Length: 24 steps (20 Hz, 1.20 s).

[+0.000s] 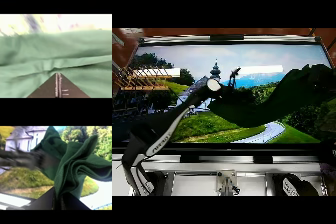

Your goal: Fold the shirts.

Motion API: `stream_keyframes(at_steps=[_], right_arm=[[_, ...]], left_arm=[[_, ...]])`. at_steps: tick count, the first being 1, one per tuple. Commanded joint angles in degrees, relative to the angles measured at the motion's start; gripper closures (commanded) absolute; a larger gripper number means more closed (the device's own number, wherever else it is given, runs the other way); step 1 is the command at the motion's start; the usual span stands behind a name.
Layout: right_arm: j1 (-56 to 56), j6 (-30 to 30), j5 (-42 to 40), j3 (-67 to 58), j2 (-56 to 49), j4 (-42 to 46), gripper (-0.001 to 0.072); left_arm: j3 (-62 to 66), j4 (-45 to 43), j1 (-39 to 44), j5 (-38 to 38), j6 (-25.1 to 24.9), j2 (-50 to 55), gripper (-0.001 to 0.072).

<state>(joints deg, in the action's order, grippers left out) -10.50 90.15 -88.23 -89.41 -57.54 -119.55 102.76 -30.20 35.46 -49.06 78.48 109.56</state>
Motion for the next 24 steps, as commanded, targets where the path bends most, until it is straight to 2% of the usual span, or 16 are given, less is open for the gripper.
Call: stream_keyframes(at_steps=[1, 4, 10, 15, 18, 19, 20, 21, 24], right_arm=[[1.01, -0.15, 0.63, 0.02, -2.36, 0.31, 0.0645], [7.10, -0.28, 4.48, 0.02, -6.80, 2.36, 0.0646], [22.47, -2.19, 16.83, 0.02, -20.41, 4.63, 0.0645], [30.25, -6.58, 31.26, 0.02, -34.14, 4.24, 0.0645], [32.24, -8.72, 38.62, 0.02, -40.11, -1.49, 0.0644], [32.50, -9.18, 39.91, 0.02, -41.33, -3.74, 0.0562], [32.50, -10.29, 40.98, 0.02, -42.07, -4.42, 0.0232], [32.37, -10.49, 41.33, 0.02, -42.25, -4.33, 0.0099], [28.70, -10.32, 38.16, 0.00, -40.06, -2.23, 0.0100]], left_arm=[[0.04, -11.41, -7.04, -5.18, 0.48, -9.05, 0.0676], [0.04, -16.68, -14.01, -7.02, 0.48, -19.43, 0.0675], [0.04, -16.81, -25.35, -10.67, 0.48, -36.11, 0.0674], [0.02, -16.81, -26.82, -17.40, 0.76, -43.80, 0.0674], [-0.07, -16.81, -26.82, -19.78, 0.87, -45.46, 0.0674], [-0.07, -16.81, -26.82, -20.20, 0.90, -45.55, 0.0673], [-0.09, -16.81, -26.82, -20.24, 0.87, -45.53, 0.0674], [-0.09, -16.81, -26.82, -20.24, 0.90, -45.42, 0.0673], [-0.13, -16.83, -26.84, -20.39, 0.87, -45.35, 0.0674]])
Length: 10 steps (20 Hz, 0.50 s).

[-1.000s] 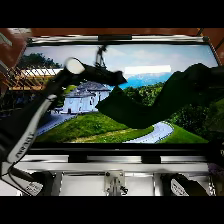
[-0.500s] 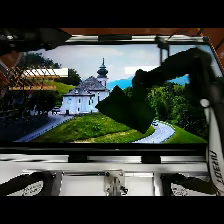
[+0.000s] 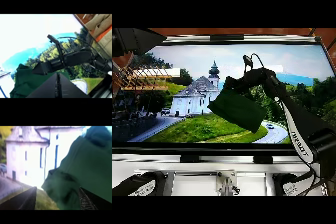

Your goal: Fold the shirts.

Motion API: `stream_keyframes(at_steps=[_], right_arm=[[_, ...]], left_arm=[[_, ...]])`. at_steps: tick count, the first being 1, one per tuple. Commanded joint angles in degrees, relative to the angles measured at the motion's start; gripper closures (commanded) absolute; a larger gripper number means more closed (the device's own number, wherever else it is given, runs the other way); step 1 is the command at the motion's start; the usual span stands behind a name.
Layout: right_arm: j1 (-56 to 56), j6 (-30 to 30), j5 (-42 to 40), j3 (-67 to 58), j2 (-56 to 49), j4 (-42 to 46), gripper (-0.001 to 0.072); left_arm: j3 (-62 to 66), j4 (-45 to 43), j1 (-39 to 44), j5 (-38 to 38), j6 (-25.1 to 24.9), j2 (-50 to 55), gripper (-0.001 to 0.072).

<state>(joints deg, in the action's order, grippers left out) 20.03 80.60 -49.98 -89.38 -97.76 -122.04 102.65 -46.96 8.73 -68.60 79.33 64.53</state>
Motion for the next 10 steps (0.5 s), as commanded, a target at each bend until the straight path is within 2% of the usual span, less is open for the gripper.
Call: stream_keyframes(at_steps=[1, 4, 6, 8, 10], right_arm=[[-3.96, -0.39, -2.89, -0.02, 1.73, 2.95, 0.0099], [-11.96, 1.05, -14.49, 0.00, 6.75, 15.04, 0.0115], [-18.64, 3.61, -24.70, 0.13, 8.48, 19.10, 0.0119], [-24.61, 7.61, -32.24, 4.22, 9.20, 15.63, 0.0118], [-28.11, 10.03, -33.00, 13.99, 10.54, 8.70, 0.0088]], left_arm=[[-0.02, -0.15, -0.13, -1.16, 0.02, -0.33, 0.0673], [-0.02, -0.81, -0.13, -1.14, -0.02, -0.33, 0.0673], [-0.02, -1.14, -0.13, -1.14, 0.00, -0.31, 0.0673], [-0.02, -1.11, -0.11, -1.14, 0.02, -0.24, 0.0673], [-0.02, -1.11, -0.11, -1.14, 0.04, -0.24, 0.0673]])
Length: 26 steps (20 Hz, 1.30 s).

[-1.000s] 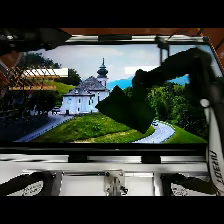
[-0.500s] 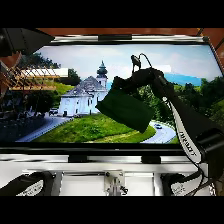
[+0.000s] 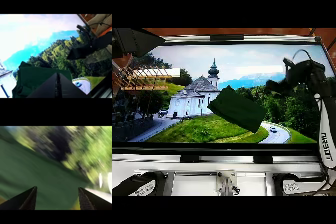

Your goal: Fold the shirts.

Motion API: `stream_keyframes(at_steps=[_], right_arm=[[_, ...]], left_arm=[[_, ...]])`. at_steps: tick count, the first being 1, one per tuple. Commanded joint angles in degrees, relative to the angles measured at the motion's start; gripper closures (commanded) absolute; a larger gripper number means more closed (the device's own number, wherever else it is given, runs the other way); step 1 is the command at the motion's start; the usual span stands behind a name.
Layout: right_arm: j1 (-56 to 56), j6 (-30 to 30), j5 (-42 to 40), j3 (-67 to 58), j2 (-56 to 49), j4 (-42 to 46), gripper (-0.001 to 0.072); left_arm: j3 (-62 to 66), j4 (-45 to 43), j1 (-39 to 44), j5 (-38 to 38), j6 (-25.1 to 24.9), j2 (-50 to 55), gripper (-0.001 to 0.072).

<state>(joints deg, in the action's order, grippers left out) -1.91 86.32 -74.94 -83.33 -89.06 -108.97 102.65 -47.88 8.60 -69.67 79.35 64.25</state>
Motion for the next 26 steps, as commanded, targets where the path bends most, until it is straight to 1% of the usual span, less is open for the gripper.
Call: stream_keyframes(at_steps=[1, 3, 4, 6, 8, 10, 12, 13, 14, 17, 19, 20, 22, 26], right_arm=[[-7.02, 5.97, -6.97, 13.51, 2.43, -8.94, 0.0088], [-7.30, 9.57, -3.48, 22.01, 2.86, -16.70, 0.0088], [-6.80, 10.60, -1.09, 24.74, 2.84, -18.60, 0.0088], [-5.38, 10.62, 5.01, 28.02, 2.84, -19.85, 0.0088], [-3.72, 10.58, 11.23, 28.46, 2.71, -21.11, 0.0088], [-2.08, 8.98, 17.27, 28.46, 2.23, -22.86, 0.0088], [-0.24, 7.10, 20.61, 28.46, 0.63, -23.61, 0.0089], [0.74, 6.93, 20.98, 28.46, -0.50, -24.17, 0.0089], [1.55, 7.06, 20.96, 28.39, -1.46, -24.63, 0.0108], [2.12, 9.86, 20.50, 27.96, -1.38, -24.52, 0.0341], [1.46, 10.45, 20.48, 26.64, -0.59, -24.22, 0.0343], [1.27, 10.69, 20.57, 25.51, -0.24, -24.15, 0.0384], [1.27, 10.71, 20.61, 22.69, -0.13, -24.06, 0.0643], [1.25, 11.13, 20.76, 15.19, -0.13, -23.98, 0.0646]], left_arm=[[-0.02, -0.20, 0.02, -0.07, 0.02, 0.04, 0.0673], [-0.02, -0.20, 0.02, -0.07, 0.02, 0.07, 0.0673], [-0.02, -0.20, 0.02, -0.07, 0.04, 0.07, 0.0673], [-0.02, -0.20, 0.00, -0.04, 0.68, 0.17, 0.0673], [-0.02, -0.20, 0.02, -0.02, 1.09, 0.20, 0.0673], [-0.02, -0.17, 0.00, -0.02, 1.11, 0.20, 0.0673], [-0.02, -0.17, 0.00, 0.02, 1.09, 0.17, 0.0673], [-0.02, -0.20, 0.00, 0.02, 1.09, 0.17, 0.0673], [-0.02, -0.17, 0.00, 0.02, 1.09, 0.17, 0.0673], [-0.02, -0.20, 0.00, 0.02, 1.07, 0.17, 0.0673], [-0.02, -0.20, 0.00, 0.02, 1.07, 0.20, 0.0672], [-0.02, -0.20, 0.00, 0.02, 1.09, 0.20, 0.0672], [-0.02, -0.20, 0.00, 0.04, 1.09, 0.20, 0.0673], [-0.02, -0.20, 0.00, 0.04, 1.09, 0.20, 0.0673]])
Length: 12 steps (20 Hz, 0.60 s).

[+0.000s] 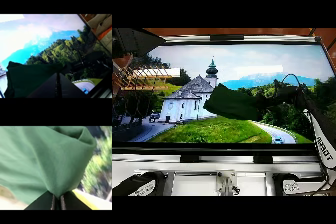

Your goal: Fold the shirts.

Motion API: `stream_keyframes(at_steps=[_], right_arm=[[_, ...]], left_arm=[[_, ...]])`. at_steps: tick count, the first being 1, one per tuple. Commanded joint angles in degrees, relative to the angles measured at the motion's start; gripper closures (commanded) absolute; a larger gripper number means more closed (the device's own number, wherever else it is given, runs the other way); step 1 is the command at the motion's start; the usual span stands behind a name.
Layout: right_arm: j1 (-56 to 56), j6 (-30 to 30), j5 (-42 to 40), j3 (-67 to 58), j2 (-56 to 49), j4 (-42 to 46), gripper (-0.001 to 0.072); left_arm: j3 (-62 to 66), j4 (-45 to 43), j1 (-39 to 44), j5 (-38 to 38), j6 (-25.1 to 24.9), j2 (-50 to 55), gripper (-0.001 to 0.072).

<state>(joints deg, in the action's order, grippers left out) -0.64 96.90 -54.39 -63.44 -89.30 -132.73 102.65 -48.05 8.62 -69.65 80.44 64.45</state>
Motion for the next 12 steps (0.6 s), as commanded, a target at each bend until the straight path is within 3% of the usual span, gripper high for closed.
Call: stream_keyframes(at_steps=[1, 7, 12], right_arm=[[0.00, 0.94, 0.35, -6.91, 0.11, -0.09, 0.0646], [-0.74, 0.85, 9.77, -17.94, 0.04, 4.76, 0.0646], [-9.38, -1.36, 15.04, -22.69, -2.71, 4.76, 0.0646]], left_arm=[[-0.02, -0.02, -0.02, 0.02, 0.00, 0.00, 0.0672], [-0.02, 0.00, -0.02, -1.86, 0.04, -0.02, 0.0673], [-0.02, 0.00, 0.00, -5.95, 0.90, -0.02, 0.0672]])
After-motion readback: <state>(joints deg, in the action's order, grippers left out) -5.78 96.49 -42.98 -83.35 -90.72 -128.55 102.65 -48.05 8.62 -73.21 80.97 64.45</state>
